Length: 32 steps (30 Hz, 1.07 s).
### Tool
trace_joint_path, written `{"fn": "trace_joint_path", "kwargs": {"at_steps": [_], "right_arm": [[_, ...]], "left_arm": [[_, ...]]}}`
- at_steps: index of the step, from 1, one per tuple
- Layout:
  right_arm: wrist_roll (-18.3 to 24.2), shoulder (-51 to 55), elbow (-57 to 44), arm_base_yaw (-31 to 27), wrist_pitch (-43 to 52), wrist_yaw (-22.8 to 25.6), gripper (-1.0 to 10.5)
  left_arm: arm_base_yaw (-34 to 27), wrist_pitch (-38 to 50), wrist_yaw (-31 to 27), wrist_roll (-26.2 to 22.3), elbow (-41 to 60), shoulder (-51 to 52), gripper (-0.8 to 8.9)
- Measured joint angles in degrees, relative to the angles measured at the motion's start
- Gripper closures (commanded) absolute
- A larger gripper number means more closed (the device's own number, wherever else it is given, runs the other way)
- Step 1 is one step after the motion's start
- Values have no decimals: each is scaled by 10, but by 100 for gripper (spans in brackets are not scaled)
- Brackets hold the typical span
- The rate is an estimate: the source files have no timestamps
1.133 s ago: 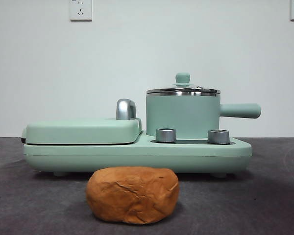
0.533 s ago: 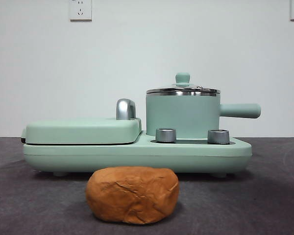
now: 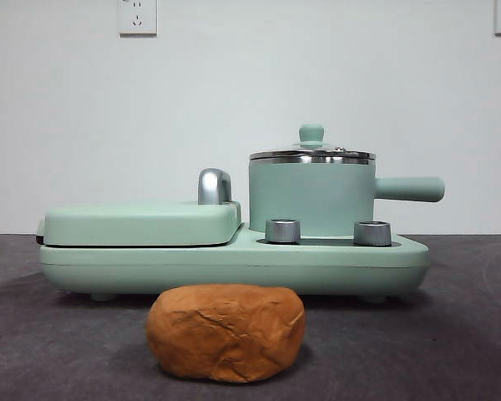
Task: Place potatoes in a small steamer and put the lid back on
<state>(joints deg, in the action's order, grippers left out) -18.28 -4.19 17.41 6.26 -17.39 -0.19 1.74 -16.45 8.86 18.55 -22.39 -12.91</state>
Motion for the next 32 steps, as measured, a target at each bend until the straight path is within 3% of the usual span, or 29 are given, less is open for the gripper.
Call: {"fn": "trace_joint_path", "kwargs": {"at_steps": [5,10,19,32], "right_arm": [[35,-52,78,0,-40,-48,939],[109,-110,138,0,-62,-129,939],[203,-210,187,0,-78,-234,939],[287,-309,196,43,-97,-245,939]], "left_arm": [[0,-48,59,-51,-89,-78,805],[8,-65,106,-113,-157,-152,805],[52,-65,120,-206,-230,-258,805],[155,-47,120,-309,-272,-381,806]]}}
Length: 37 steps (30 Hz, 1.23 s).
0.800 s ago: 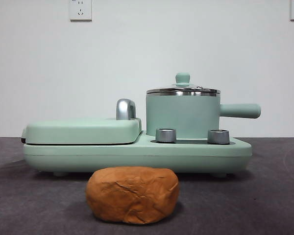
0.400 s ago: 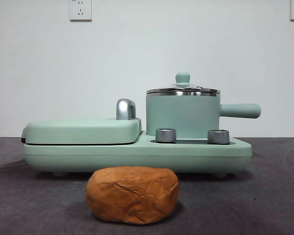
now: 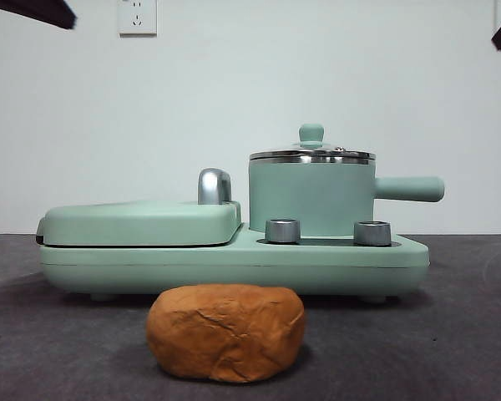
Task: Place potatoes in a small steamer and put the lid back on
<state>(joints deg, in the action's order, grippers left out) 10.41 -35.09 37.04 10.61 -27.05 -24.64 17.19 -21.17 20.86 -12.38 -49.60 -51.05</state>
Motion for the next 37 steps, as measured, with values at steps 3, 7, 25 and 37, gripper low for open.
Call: {"fn": "trace_joint_path", "kwargs": {"at_steps": [3,7,25,37], "right_arm": [[33,-14,0,13,-20,25,902],[75,-17,0,26,-44,60,751],[73,-17,0,29,-14,66,735],[57,-17,0,29,3,66,735]], "left_arm": [[21,5,0,-33,0,-18,771],[35,22,0,-63,0,-28,558],[94,177,-13,-59,-2,-107,525],[130,265,-16,22,-98,-303,525]]}}
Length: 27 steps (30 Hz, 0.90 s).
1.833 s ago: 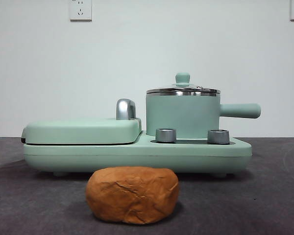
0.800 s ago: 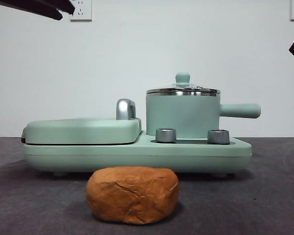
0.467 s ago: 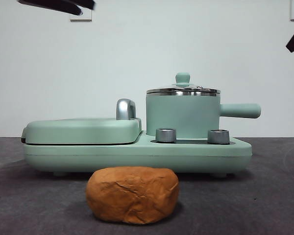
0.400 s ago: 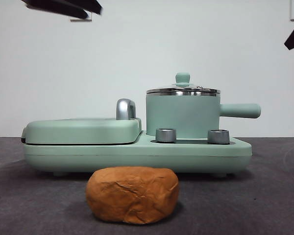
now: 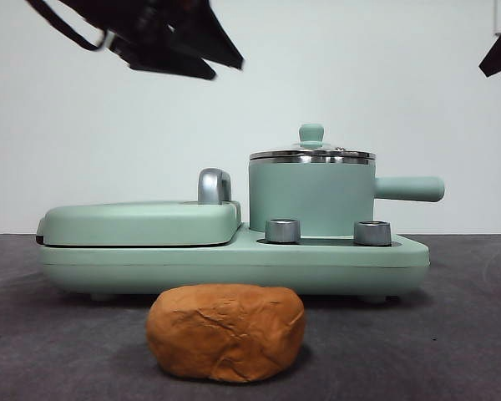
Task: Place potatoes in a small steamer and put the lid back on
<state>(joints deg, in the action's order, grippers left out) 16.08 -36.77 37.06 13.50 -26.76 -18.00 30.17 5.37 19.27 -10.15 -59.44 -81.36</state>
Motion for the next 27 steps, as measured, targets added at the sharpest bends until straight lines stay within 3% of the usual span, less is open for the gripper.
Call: {"fn": "trace_joint_path", "kwargs": {"at_steps": [14,27], "right_arm": [[0,0,0,0,0,0,735],[-1,0,0,0,0,0,735]], "left_arm": [[33,-3,0,14,-181,-184,524],[39,0,0,14,-251,-278,523]]}}
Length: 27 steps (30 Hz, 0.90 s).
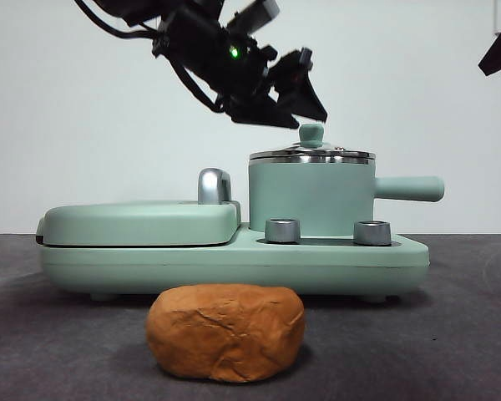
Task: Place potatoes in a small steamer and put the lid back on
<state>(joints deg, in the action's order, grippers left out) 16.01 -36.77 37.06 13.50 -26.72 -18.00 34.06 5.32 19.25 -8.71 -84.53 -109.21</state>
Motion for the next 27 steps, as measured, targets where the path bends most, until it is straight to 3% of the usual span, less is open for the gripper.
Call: {"fn": "trace_joint_path", "kwargs": {"at_steps": [16,22,27], "right_arm": [[0,0,0,0,0,0,735],[0,0,0,0,0,0,735],[0,0,0,0,0,0,735]], "left_arm": [[0,31,0,0,-9,-29,545],[0,31,1,0,-10,-29,811],[1,28,0,-1,-12,-29,808]]}}
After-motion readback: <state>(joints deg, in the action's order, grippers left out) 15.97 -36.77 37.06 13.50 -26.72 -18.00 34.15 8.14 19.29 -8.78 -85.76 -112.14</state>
